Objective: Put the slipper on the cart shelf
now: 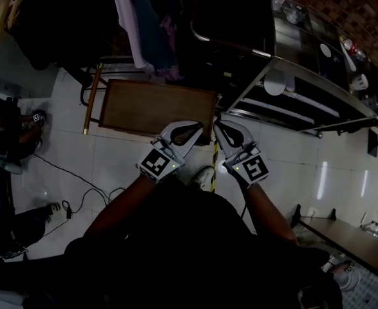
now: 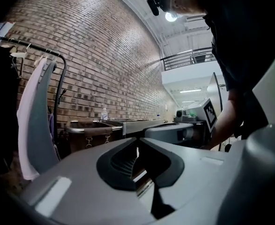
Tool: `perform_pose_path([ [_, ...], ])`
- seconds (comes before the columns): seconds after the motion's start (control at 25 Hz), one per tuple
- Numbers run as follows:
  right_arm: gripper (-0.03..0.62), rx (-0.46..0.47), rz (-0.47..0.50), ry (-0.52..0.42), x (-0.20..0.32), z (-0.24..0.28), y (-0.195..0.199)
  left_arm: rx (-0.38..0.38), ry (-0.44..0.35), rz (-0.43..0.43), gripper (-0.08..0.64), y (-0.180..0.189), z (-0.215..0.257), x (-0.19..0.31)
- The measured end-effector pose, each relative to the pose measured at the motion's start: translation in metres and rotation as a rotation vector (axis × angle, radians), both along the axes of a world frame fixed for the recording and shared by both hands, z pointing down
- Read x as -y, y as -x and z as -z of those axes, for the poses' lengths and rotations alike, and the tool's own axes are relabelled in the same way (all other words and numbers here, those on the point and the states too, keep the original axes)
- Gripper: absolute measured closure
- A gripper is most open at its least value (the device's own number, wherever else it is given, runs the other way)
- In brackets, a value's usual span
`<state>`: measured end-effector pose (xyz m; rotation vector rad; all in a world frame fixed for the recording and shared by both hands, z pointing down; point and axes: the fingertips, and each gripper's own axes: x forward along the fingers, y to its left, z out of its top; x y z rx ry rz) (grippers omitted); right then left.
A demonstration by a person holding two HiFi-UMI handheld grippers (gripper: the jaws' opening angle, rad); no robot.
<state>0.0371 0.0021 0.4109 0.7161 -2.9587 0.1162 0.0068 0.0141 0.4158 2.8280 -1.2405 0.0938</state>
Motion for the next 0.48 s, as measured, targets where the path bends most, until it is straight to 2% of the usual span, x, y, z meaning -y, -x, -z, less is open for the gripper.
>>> perform_pose_path([
  [0.28, 0.589, -0.013, -0.044, 0.032, -0.010, -0.006, 0.043, 0.012, -0.018, -0.047, 0.557, 0.035, -0.005, -0.009],
  [0.48, 0.591, -0.015, -0.072, -0.006, -0.013, 0.003, 0.072, 0.005, -0.027, -0.066, 0.558, 0.060, -0.005, -0.007],
])
